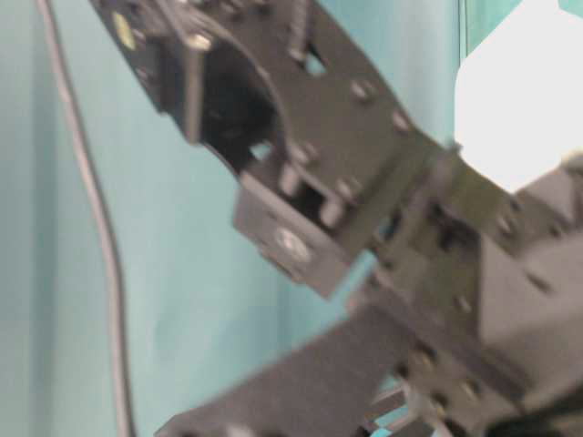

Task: Put the tape alternately from left to right into the white case.
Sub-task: 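Lower the right gripper onto the teal tape roll and grasp it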

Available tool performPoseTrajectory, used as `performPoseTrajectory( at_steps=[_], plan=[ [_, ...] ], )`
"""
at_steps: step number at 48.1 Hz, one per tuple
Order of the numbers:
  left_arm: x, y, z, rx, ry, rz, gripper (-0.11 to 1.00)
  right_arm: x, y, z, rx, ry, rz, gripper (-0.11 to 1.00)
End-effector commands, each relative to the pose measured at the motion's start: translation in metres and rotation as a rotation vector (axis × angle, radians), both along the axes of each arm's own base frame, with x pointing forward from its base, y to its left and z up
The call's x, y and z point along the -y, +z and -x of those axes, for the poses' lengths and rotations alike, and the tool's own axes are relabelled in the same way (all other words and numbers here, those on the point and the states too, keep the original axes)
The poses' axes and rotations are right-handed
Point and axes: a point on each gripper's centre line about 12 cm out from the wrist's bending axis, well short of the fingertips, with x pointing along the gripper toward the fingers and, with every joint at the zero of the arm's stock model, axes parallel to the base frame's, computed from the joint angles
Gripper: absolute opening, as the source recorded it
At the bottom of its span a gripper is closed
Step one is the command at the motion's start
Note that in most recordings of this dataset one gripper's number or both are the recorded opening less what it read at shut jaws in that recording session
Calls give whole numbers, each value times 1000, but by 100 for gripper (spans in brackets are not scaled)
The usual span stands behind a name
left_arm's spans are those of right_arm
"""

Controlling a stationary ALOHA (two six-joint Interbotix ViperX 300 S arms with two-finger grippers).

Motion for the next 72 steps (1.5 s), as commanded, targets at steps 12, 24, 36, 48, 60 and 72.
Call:
performPoseTrajectory(
  at_steps=[12,24,36,48,60,72],
  plan=[
    [-1,7,-3,23,2,-4,96,-9,6,-21,34,9,6,78],
    [-1,7,-3,24,2,-4,96,-18,-1,-29,11,19,18,71],
    [-1,8,-4,27,3,-3,96,-26,-14,-29,-35,14,6,70],
    [-1,7,-3,27,2,-4,96,-16,-22,-34,-52,-4,17,66],
    [-1,7,-3,26,2,-4,96,-10,-26,-35,-65,-16,21,66],
    [-1,6,-2,24,2,-4,96,-9,-24,-37,-53,-15,23,33]
  ],
)
